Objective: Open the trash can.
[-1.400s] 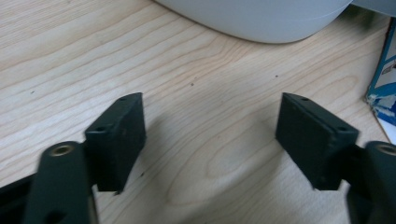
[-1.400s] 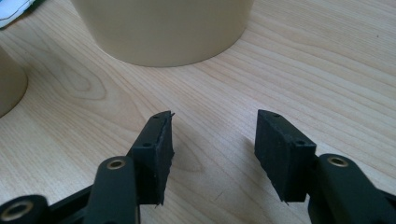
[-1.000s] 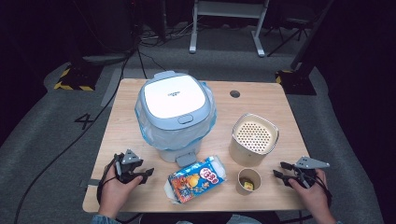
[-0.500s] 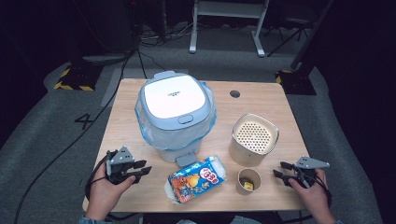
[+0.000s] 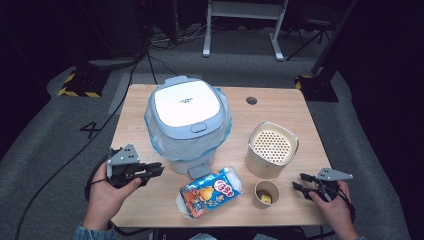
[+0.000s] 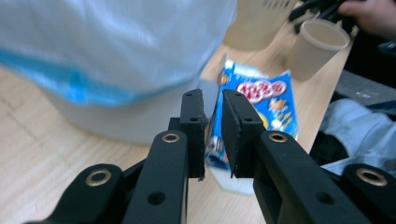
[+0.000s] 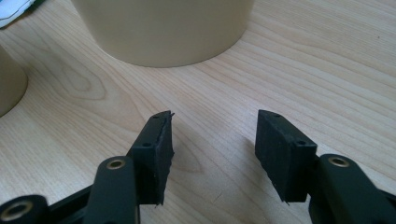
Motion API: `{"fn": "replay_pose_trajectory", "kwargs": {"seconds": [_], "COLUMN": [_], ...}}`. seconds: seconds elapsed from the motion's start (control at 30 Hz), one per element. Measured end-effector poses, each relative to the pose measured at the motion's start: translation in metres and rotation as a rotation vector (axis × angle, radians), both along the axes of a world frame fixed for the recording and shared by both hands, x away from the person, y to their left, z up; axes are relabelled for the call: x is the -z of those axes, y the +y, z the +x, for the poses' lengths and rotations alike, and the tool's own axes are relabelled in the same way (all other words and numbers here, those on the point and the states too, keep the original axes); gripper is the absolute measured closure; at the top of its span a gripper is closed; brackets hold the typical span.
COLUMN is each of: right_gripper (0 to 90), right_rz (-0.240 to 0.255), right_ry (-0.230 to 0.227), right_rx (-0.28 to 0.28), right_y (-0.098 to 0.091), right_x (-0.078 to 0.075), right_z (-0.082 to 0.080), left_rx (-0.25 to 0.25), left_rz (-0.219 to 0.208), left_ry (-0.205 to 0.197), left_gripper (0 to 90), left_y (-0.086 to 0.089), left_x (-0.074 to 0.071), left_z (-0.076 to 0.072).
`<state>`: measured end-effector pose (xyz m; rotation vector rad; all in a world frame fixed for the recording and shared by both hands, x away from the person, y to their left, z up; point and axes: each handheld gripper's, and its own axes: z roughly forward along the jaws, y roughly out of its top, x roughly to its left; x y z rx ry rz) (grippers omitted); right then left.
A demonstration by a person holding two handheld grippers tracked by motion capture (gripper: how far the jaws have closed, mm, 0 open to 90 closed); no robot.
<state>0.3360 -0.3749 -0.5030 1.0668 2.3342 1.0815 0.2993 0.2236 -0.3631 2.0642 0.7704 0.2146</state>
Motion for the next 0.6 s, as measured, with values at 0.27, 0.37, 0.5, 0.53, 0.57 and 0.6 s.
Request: {"fn": "replay_pose_trajectory", "kwargs": {"seconds": [0.27,0.37,0.5,0.53,0.57,0.6], "right_gripper": [46.8,46.8,46.8,46.8,46.8,46.7], "right_rz": [0.000,0.000,0.000,0.000,0.000,0.000], "right_ry": [0.000,0.000,0.000,0.000,0.000,0.000], "right_rx": [0.000,0.000,0.000,0.000,0.000,0.000], "right_y": [0.000,0.000,0.000,0.000,0.000,0.000], "right_x": [0.000,0.000,0.000,0.000,0.000,0.000], "right_z": [0.000,0.000,0.000,0.000,0.000,0.000], "left_rx": [0.058,0.067,0.065,0.062,0.062,0.060], "left_rz": [-0.095,-0.143,-0.185,-0.204,-0.211,-0.225], "left_ry": [-0.065,-0.090,-0.116,-0.125,-0.134,-0.143], "left_gripper": [82.1,82.9,84.3,84.8,85.6,86.0], "left_y": [-0.003,-0.005,-0.007,-0.008,-0.008,-0.009], "left_x": [-0.028,-0.036,-0.041,-0.043,-0.045,-0.046], "left_z": [0.006,0.010,0.013,0.015,0.016,0.017]}}
